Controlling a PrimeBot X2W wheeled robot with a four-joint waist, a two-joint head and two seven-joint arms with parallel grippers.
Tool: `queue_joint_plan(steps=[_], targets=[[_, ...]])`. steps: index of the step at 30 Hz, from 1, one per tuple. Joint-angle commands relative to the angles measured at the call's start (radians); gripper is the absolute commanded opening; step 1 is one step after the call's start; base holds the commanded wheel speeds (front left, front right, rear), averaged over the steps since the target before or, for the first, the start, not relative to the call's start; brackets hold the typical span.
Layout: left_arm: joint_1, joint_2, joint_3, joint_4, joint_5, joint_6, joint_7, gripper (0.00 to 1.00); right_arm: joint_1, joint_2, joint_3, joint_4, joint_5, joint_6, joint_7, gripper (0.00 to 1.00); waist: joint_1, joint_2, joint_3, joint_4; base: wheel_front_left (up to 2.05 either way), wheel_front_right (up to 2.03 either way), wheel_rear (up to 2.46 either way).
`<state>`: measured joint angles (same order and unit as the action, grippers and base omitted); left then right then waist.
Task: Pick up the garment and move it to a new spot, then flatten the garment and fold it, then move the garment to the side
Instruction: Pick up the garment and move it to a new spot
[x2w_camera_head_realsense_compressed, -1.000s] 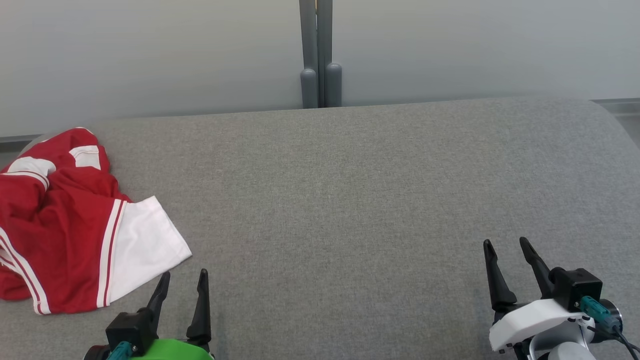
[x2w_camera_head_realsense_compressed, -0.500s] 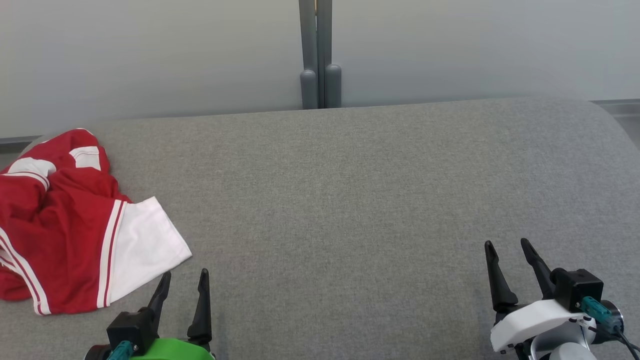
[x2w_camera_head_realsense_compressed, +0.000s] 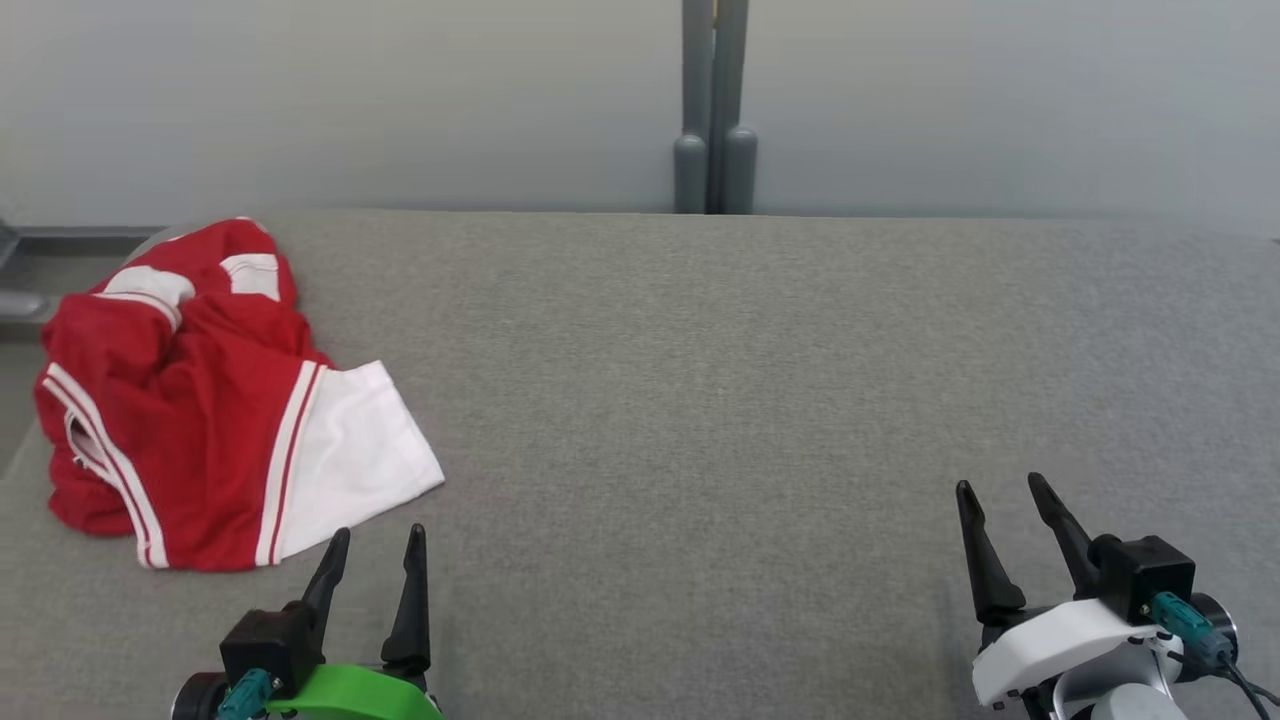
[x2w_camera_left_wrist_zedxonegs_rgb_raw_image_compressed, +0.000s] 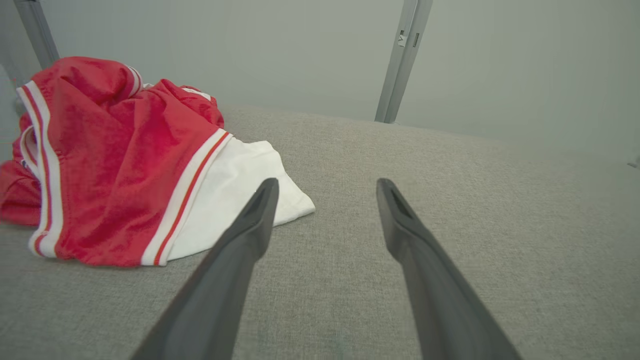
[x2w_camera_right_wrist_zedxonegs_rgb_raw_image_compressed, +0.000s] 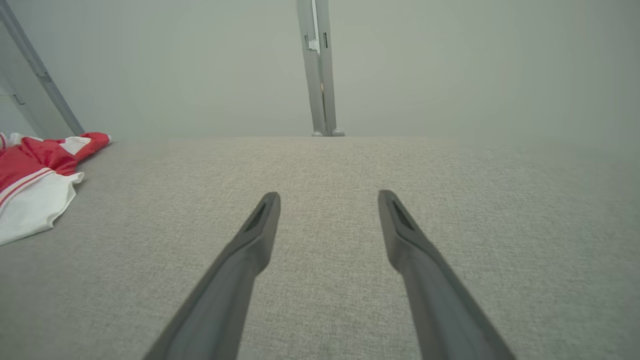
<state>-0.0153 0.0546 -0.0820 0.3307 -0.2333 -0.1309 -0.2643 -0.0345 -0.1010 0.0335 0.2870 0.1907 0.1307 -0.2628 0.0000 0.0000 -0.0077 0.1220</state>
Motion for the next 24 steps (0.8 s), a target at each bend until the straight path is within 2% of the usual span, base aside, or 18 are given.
queue_joint_plan(steps=[1, 8, 11, 17, 24], targets=[[-0.004, 0.004, 0.006, -0.001, 0.004, 0.000, 0.000, 1.00, 0.002, -0.003, 0.007, -0.001, -0.001, 0.000, -0.003, 1.00, 0.0000, 0.0000, 0.002, 0.097, 0.00, 0.00, 0.00], [0.021, 0.003, 0.023, -0.004, 0.001, 0.000, 0.000, 1.00, -0.015, -0.006, 0.028, 0.003, -0.004, 0.000, -0.003, 1.00, 0.0000, 0.0000, -0.008, 0.275, 0.00, 0.00, 0.00], [0.030, 0.007, 0.037, -0.008, 0.000, 0.000, 0.000, 1.00, -0.029, -0.002, 0.049, 0.009, -0.005, 0.000, -0.003, 1.00, 0.0000, 0.0000, -0.012, 0.322, 0.00, 0.00, 0.00], [0.049, 0.016, 0.068, -0.025, -0.004, 0.000, 0.000, 1.00, -0.048, 0.003, 0.083, 0.016, 0.002, 0.000, -0.003, 1.00, 0.0000, 0.0000, -0.016, 0.361, 0.00, 0.00, 0.00], [0.052, 0.013, 0.073, -0.041, -0.004, 0.000, 0.000, 1.00, -0.051, 0.001, 0.099, 0.010, 0.004, 0.000, -0.003, 1.00, 0.0000, 0.0000, -0.005, 0.352, 0.00, 0.00, 0.00]])
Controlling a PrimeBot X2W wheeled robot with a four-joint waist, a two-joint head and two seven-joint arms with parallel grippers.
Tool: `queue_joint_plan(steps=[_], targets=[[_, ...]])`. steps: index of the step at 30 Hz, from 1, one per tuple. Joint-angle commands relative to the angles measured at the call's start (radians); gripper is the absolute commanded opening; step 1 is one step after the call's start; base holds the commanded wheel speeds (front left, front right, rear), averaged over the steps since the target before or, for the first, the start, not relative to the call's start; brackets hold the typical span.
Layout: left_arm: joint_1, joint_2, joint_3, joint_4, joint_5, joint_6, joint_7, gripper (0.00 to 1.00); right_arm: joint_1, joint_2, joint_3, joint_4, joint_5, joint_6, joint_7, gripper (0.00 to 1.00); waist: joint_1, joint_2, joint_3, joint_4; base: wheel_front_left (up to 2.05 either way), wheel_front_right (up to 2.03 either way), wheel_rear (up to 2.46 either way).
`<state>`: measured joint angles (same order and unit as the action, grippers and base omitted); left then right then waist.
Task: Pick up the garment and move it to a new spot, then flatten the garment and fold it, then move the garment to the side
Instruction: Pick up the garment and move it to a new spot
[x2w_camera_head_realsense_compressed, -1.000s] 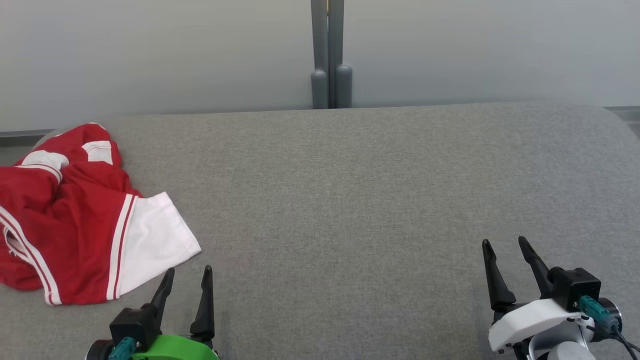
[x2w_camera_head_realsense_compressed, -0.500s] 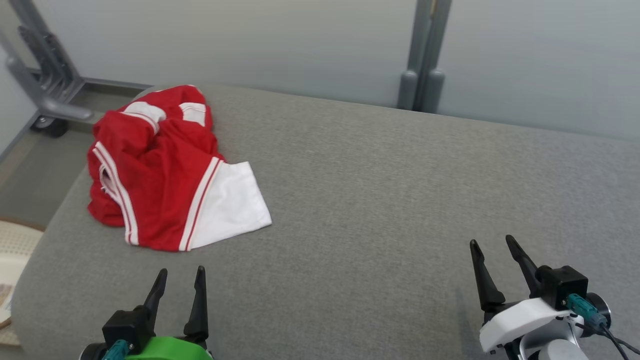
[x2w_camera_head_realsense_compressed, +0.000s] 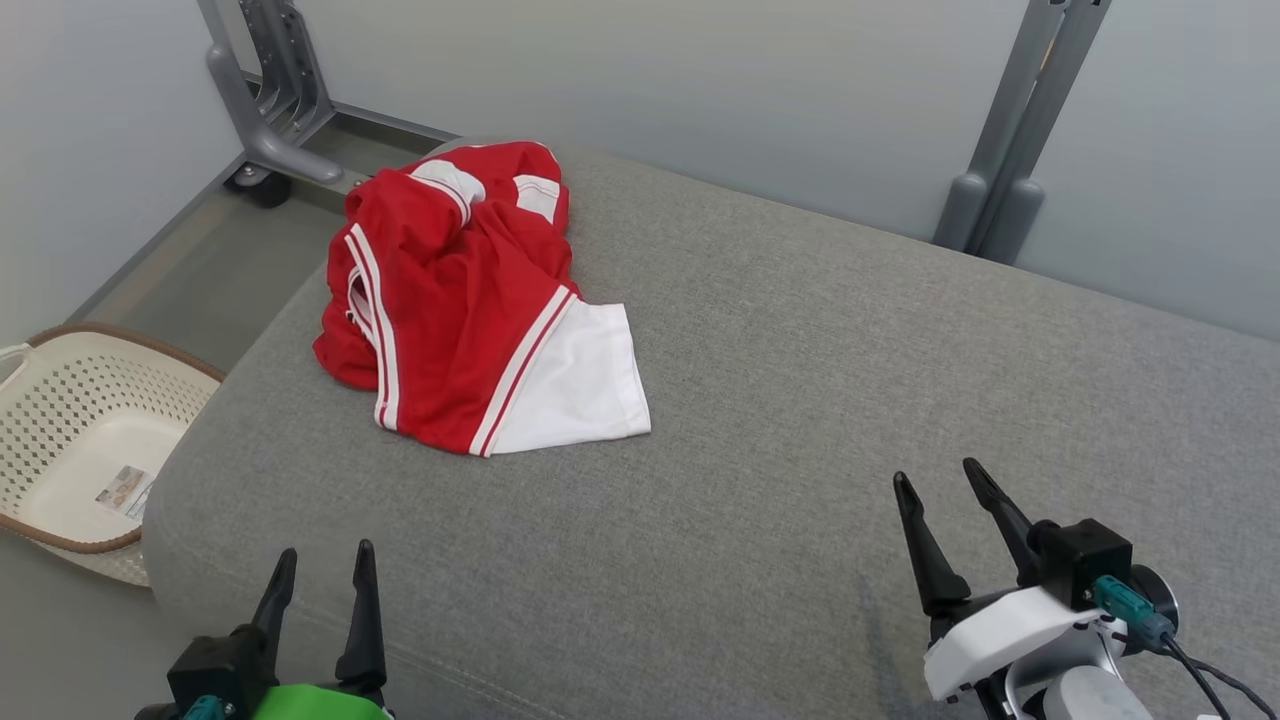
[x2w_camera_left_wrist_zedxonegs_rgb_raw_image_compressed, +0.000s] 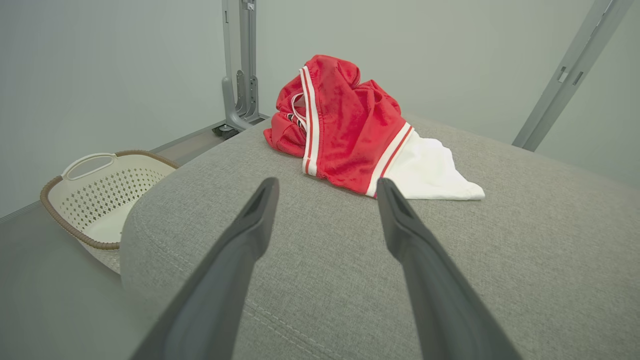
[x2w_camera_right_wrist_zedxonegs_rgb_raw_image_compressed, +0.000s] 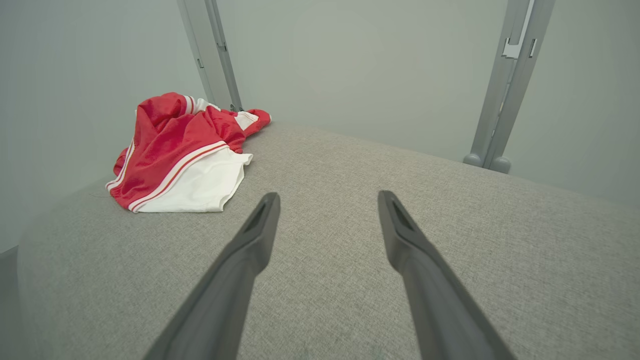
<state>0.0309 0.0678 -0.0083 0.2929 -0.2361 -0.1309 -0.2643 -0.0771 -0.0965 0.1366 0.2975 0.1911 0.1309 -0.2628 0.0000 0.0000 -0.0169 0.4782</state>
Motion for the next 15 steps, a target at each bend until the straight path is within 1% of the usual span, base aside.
queue_joint_plan(steps=[1, 4, 8, 13, 15], targets=[[0.000, 0.000, -0.004, -0.003, -0.002, 0.000, 0.000, 1.00, -0.010, -0.007, -0.002, -0.004, 0.006, 0.000, -0.003, 1.00, 0.0000, 0.0000, 0.008, -0.009, 0.00, 0.00, 0.00], [-0.034, -0.001, -0.020, 0.019, -0.018, 0.000, 0.000, 1.00, -0.014, -0.017, 0.009, -0.017, 0.012, 0.000, -0.003, 1.00, 0.0000, 0.0000, 0.028, -0.024, 0.00, 0.00, 0.00], [-0.130, -0.004, -0.054, 0.092, -0.063, 0.000, 0.014, 1.00, -0.041, -0.050, 0.017, -0.034, 0.005, 0.000, -0.003, 1.00, 0.0000, 0.0000, 0.096, -0.044, 0.00, 0.00, 0.00], [-0.306, -0.006, -0.074, 0.196, -0.106, 0.002, 0.099, 1.00, -0.088, -0.100, 0.043, -0.040, 0.004, 0.000, -0.003, 1.00, 0.0000, 0.0000, 0.193, -0.067, 0.00, 0.00, 0.00], [-0.375, -0.008, -0.091, 0.247, -0.105, 0.002, 0.142, 1.00, -0.104, -0.117, 0.053, -0.041, 0.009, 0.000, -0.003, 1.00, 0.0000, 0.0000, 0.221, -0.077, 0.00, 0.00, 0.00]])
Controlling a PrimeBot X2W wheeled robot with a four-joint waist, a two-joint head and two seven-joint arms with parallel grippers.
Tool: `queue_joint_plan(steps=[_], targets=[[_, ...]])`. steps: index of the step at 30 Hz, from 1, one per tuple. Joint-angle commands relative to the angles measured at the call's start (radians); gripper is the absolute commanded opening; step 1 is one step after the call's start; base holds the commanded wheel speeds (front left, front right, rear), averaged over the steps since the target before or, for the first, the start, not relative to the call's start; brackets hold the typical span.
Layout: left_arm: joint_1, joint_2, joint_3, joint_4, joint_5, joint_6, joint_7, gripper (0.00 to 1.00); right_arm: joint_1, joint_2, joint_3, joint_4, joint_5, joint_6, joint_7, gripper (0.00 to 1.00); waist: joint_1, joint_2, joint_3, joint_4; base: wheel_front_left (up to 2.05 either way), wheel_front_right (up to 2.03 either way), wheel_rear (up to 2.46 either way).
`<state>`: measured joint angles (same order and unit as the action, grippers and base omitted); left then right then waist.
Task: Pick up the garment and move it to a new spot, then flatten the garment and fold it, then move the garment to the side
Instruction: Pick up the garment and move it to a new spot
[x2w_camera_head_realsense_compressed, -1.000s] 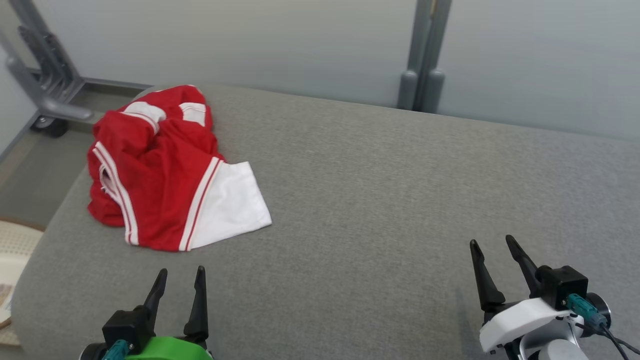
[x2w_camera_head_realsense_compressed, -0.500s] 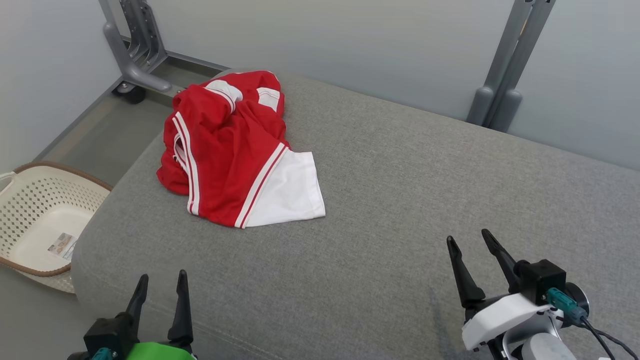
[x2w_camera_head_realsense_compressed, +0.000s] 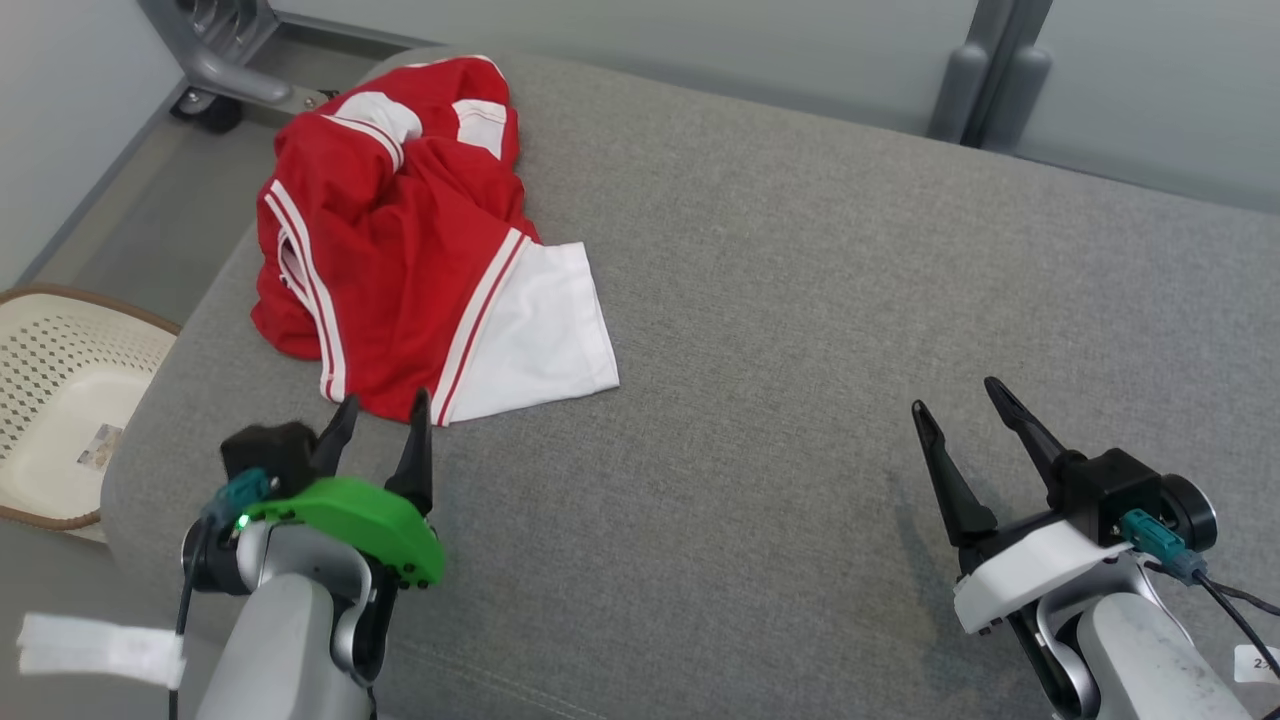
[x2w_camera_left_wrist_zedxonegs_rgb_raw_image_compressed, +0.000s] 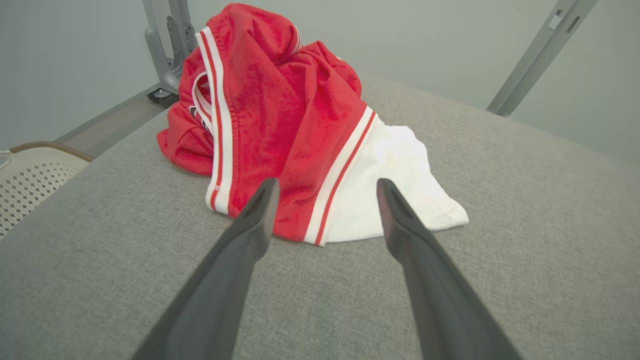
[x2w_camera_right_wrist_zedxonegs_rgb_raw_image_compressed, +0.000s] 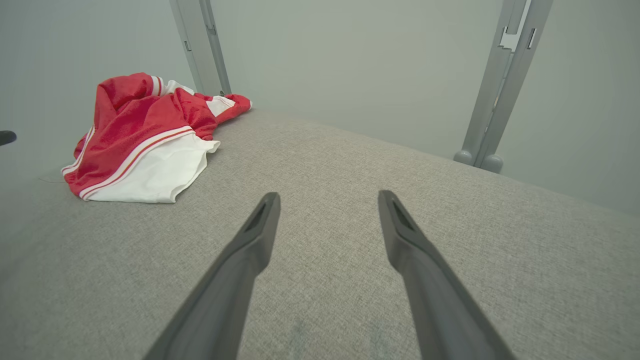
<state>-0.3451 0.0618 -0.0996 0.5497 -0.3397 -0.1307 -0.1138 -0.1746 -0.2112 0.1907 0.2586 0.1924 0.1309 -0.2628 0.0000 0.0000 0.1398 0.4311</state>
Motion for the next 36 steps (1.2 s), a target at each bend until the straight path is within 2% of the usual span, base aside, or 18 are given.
queue_joint_plan(steps=[1, 4, 11, 21, 22, 23, 24, 25, 32, 36], targets=[[-0.032, -0.001, -0.005, 0.023, -0.005, 0.002, 0.017, 1.00, -0.014, -0.009, 0.004, -0.003, 0.010, 0.000, -0.003, 1.00, 0.0000, 0.0000, 0.077, -0.036, 0.00, 0.00, 0.00], [-0.124, 0.010, -0.011, 0.117, -0.009, 0.002, 0.073, 1.00, -0.034, -0.025, 0.021, -0.004, 0.012, 0.000, -0.003, 1.00, 0.0000, 0.0000, 0.105, -0.055, 0.00, 0.00, 0.00], [-0.279, 0.045, 0.007, 0.325, -0.017, 0.033, 0.123, 1.00, -0.065, -0.037, 0.043, -0.004, 0.022, 0.000, -0.003, 1.00, 0.0000, 0.0000, 0.138, -0.100, 0.00, 0.00, 0.00], [-0.408, 0.079, 0.001, 0.525, -0.017, 0.045, 0.146, 1.00, -0.097, -0.047, 0.059, -0.010, 0.023, 0.000, -0.003, 1.00, 0.0000, 0.0000, 0.202, -0.147, 0.00, 0.00, 0.00], [-0.414, 0.079, -0.005, 0.542, -0.016, 0.041, 0.151, 0.96, -0.098, -0.048, 0.059, -0.009, 0.023, 0.000, -0.003, 1.00, 0.0000, 0.0000, 0.206, -0.149, 0.00, 0.00, 0.00], [-0.418, 0.081, -0.011, 0.559, -0.012, 0.036, 0.158, 0.85, -0.099, -0.048, 0.059, -0.008, 0.024, 0.000, -0.003, 1.00, 0.0000, 0.0000, 0.208, -0.151, 0.00, 0.00, 0.00], [-0.420, 0.080, -0.014, 0.576, -0.014, 0.034, 0.161, 0.27, -0.100, -0.049, 0.058, -0.007, 0.025, 0.000, -0.003, 1.00, 0.0000, 0.0000, 0.210, -0.153, 0.00, 0.00, 0.00], [-0.419, 0.077, -0.015, 0.592, -0.020, 0.031, 0.164, 0.00, -0.100, -0.050, 0.056, -0.006, 0.026, 0.000, -0.003, 1.00, 0.0000, 0.0000, 0.211, -0.154, 0.00, 0.00, 0.00], [-0.404, 0.070, -0.016, 0.652, -0.046, 0.013, 0.143, 0.00, -0.093, -0.052, 0.044, 0.002, 0.030, 0.000, -0.003, 1.00, 0.0000, 0.0000, 0.197, -0.149, 0.00, 0.00, 0.00], [-0.402, 0.068, 0.002, 0.635, -0.081, 0.007, 0.085, 0.00, -0.077, -0.036, 0.037, 0.005, 0.031, 0.000, -0.003, 1.00, 0.0000, 0.0000, 0.168, -0.143, 0.00, 0.00, 0.00]])
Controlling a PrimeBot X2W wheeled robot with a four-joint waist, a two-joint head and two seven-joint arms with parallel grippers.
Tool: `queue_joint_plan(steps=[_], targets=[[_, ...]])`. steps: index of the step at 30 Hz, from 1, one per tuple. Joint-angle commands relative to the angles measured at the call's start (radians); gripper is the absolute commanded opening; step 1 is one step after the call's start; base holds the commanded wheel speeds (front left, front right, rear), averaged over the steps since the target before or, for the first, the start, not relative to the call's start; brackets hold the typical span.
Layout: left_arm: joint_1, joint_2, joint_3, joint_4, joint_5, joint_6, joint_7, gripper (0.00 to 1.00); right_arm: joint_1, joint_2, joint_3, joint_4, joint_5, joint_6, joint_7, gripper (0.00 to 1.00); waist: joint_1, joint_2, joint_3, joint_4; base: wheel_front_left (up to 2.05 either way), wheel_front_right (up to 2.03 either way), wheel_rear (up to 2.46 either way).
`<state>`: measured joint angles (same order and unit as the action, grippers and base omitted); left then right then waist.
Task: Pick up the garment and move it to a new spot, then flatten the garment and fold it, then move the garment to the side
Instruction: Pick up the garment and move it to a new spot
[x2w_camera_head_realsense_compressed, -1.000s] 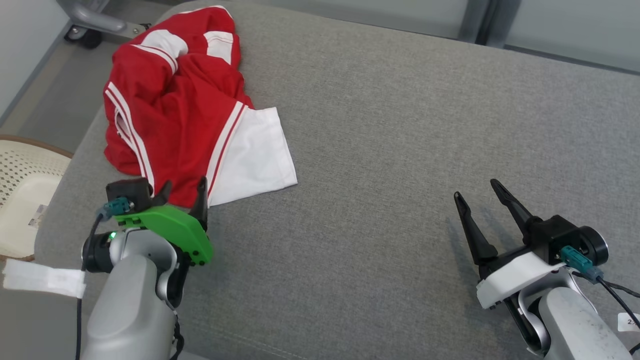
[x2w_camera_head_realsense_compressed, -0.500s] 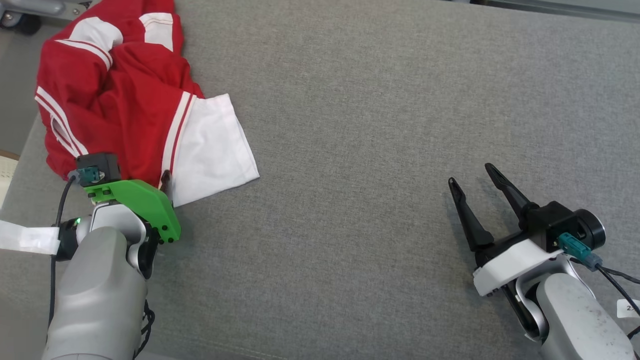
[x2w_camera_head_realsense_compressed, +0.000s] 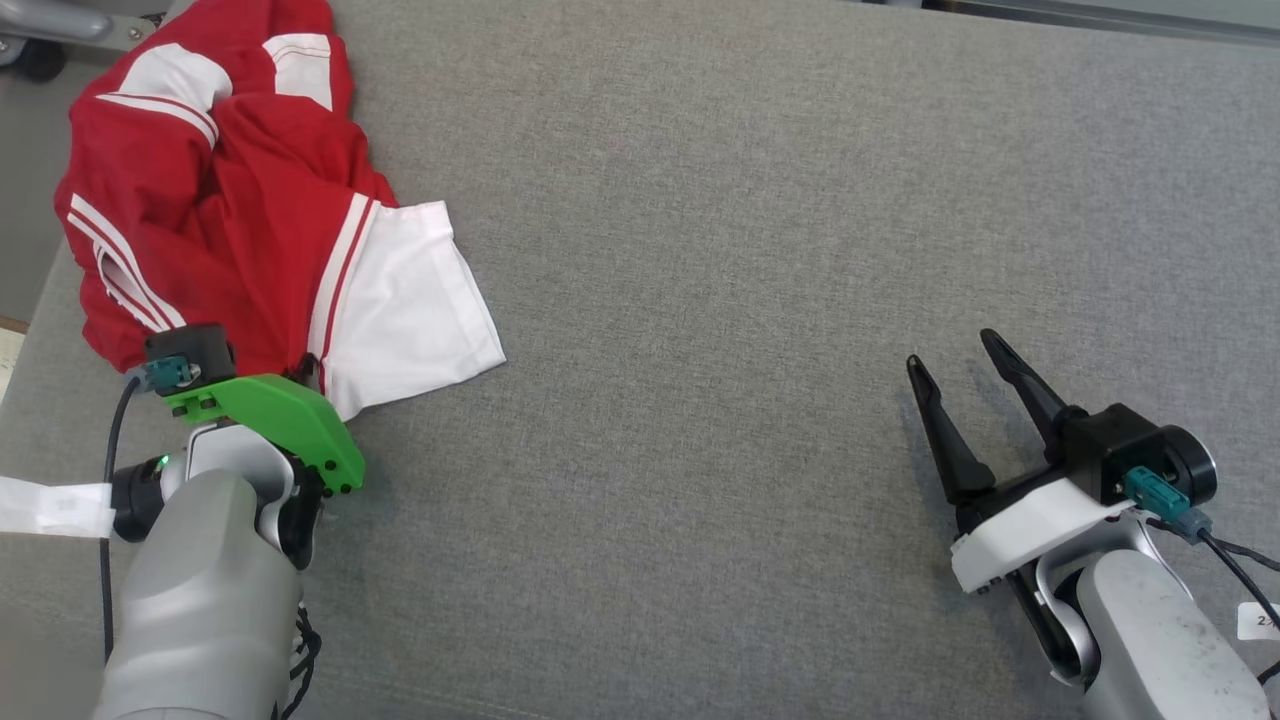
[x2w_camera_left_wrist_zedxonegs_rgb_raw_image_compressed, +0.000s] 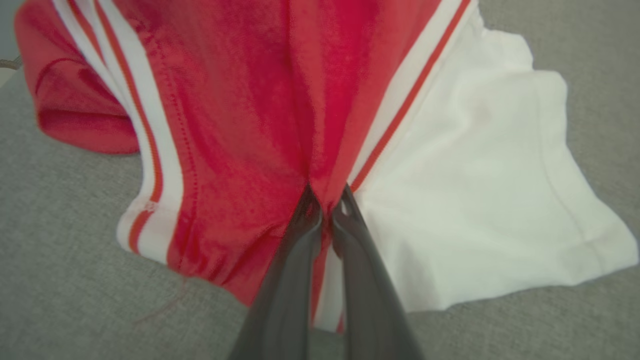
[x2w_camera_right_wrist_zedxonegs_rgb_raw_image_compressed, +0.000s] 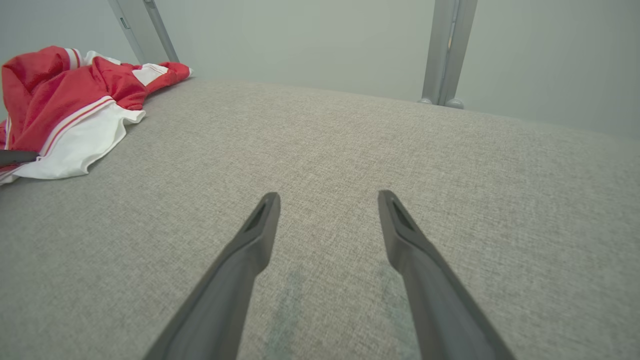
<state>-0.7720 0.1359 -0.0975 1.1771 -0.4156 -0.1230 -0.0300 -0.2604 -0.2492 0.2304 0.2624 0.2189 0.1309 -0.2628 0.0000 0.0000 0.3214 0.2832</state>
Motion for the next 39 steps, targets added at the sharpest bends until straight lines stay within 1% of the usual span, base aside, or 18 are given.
queue_joint_plan(steps=[1, 6, 7, 11, 14, 17, 18, 19, 20, 22, 24, 29, 32, 33, 39], targets=[[0.025, -0.009, 0.000, -0.006, -0.010, -0.004, -0.015, 0.00, 0.016, 0.005, -0.007, 0.003, 0.004, 0.000, -0.003, 1.00, 0.0000, 0.0000, -0.024, 0.009, 0.00, 0.00, 0.00], [0.036, 0.017, 0.007, -0.108, -0.044, -0.007, -0.097, 0.00, 0.049, 0.034, -0.018, 0.006, 0.011, 0.000, -0.003, 1.00, 0.0000, 0.0000, -0.071, 0.025, 0.00, 0.00, 0.00], [0.040, 0.028, 0.004, -0.171, -0.051, -0.008, -0.109, 0.00, 0.061, 0.048, -0.019, 0.007, 0.013, 0.000, -0.003, 1.00, 0.0000, 0.0000, -0.090, 0.027, 0.00, 0.00, 0.00], [0.040, 0.067, -0.013, -0.345, -0.043, -0.008, -0.079, 0.00, 0.074, 0.074, -0.021, 0.009, 0.016, 0.000, -0.003, 1.00, 0.0000, 0.0000, -0.123, 0.018, 0.00, 0.00, 0.00], [0.050, 0.103, -0.011, -0.515, -0.042, 0.008, -0.014, 0.00, 0.080, 0.096, -0.024, 0.007, 0.018, 0.000, -0.003, 1.00, 0.0000, 0.0000, -0.141, -0.006, 0.00, 0.00, 0.00], [0.056, 0.143, -0.001, -0.715, -0.054, 0.029, 0.083, 0.00, 0.084, 0.108, -0.033, 0.005, 0.020, 0.000, -0.003, 1.00, 0.0000, 0.0000, -0.149, -0.038, 0.00, 0.00, 0.00], [0.056, 0.168, 0.003, -0.850, -0.061, 0.041, 0.159, 0.00, 0.090, 0.119, -0.039, 0.005, 0.022, 0.000, -0.003, 1.00, 0.0000, 0.0000, -0.153, -0.063, 0.00, 0.00, 0.00], [0.052, 0.182, 0.002, -0.912, -0.061, 0.047, 0.197, 0.00, 0.090, 0.122, -0.042, 0.005, 0.022, 0.000, -0.003, 1.00, 0.0000, 0.0000, -0.154, -0.076, 0.00, 0.00, 0.00], [0.044, 0.185, 0.005, -0.977, -0.080, 0.050, 0.235, 0.00, 0.090, 0.126, -0.045, 0.003, 0.023, 0.000, -0.003, 1.00, 0.0000, 0.0000, -0.153, -0.090, 0.00, 0.00, 0.00], [0.032, 0.170, 0.009, -1.084, -0.136, 0.050, 0.318, 0.00, 0.088, 0.133, -0.055, 0.001, 0.025, 0.000, -0.003, 1.00, 0.0000, 0.0000, -0.152, -0.120, 0.00, 0.00, 0.00], [0.014, 0.189, 0.003, -1.181, -0.148, 0.059, 0.385, 0.00, 0.088, 0.140, -0.066, 0.000, 0.026, 0.000, -0.003, 1.00, 0.0000, 0.0000, -0.152, -0.151, 0.00, 0.00, 0.00], [-0.019, 0.133, -0.045, -1.334, -0.242, 0.073, 0.524, 0.00, 0.087, 0.159, -0.089, -0.003, 0.031, 0.000, -0.003, 1.00, 0.0000, 0.0000, -0.149, -0.227, 0.00, 0.00, 0.00], [-0.030, 0.078, -0.085, -1.394, -0.305, 0.083, 0.583, 0.00, 0.086, 0.169, -0.100, -0.006, 0.033, 0.000, -0.003, 1.00, 0.0000, 0.0000, -0.148, -0.267, 0.00, 0.00, 0.00], [-0.030, 0.078, -0.085, -1.394, -0.305, 0.083, 0.583, 0.00, 0.086, 0.169, -0.100, -0.006, 0.033, 0.000, -0.003, 1.00, 0.0000, 0.0000, -0.148, -0.267, 0.00, 0.00, 0.00], [-0.012, -0.006, -0.170, -1.470, -0.386, 0.104, 0.658, 0.00, 0.085, 0.182, -0.105, -0.008, 0.035, 0.000, -0.003, 1.00, 0.0000, 0.0000, -0.147, -0.346, 0.00, 0.00, 0.00]])
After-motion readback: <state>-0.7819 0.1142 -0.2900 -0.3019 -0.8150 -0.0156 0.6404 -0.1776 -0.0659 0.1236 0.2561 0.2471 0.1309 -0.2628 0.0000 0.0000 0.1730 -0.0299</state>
